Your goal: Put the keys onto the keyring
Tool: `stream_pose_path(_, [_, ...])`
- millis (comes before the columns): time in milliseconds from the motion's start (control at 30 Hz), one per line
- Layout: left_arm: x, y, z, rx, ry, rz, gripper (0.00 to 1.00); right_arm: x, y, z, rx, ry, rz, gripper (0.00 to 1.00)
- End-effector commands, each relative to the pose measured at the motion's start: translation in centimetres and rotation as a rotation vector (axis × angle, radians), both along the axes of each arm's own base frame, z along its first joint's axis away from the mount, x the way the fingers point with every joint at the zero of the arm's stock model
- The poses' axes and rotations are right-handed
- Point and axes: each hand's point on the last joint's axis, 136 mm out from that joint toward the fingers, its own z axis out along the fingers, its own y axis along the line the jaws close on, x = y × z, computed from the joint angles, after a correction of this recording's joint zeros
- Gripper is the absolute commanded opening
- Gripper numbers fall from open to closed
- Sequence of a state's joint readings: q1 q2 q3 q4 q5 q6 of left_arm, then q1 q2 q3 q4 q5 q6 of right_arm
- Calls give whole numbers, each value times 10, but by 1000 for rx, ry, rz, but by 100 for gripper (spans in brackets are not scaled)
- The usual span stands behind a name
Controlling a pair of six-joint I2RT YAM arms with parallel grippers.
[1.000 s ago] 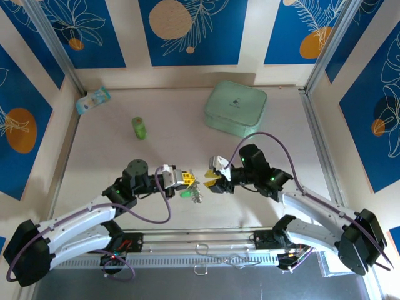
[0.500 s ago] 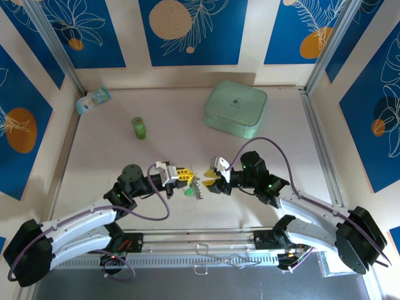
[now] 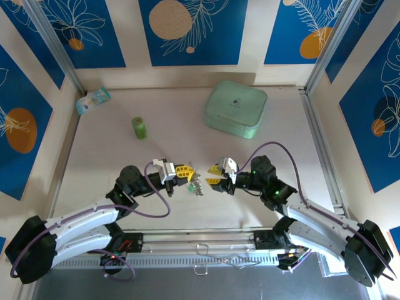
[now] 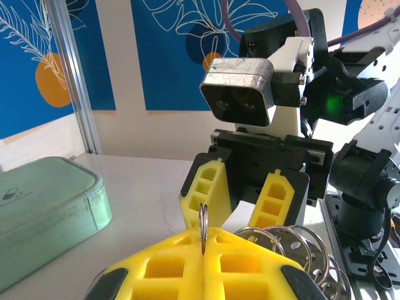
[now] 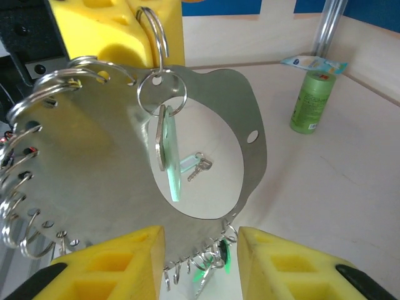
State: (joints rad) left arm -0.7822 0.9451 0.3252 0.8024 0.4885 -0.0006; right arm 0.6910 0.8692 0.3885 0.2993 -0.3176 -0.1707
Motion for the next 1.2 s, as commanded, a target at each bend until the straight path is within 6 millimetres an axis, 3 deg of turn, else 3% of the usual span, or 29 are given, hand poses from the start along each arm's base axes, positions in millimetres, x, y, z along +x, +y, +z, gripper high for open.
stream_pose_path(0, [-9,1,22,-75,-57,-33,0,-9,1,11,15,2,51,37])
stream_pose_path(300, [-13,-1,26,-77,-68,-62,0,-21,5,23,27,0,147,38])
stream_pose_path(533, [-15,-4,25,-78,-62,-88,0,-18,11,38,59,-31,149,42])
stream_pose_path(1000, [-16,-6,23,-72,-52,-100,0,-10,31,37,39,-47,178,43])
stream_pose_path(1167, [-16,-6,22,-70,-50,-101,0,-10,39,36,49,-35,197,36])
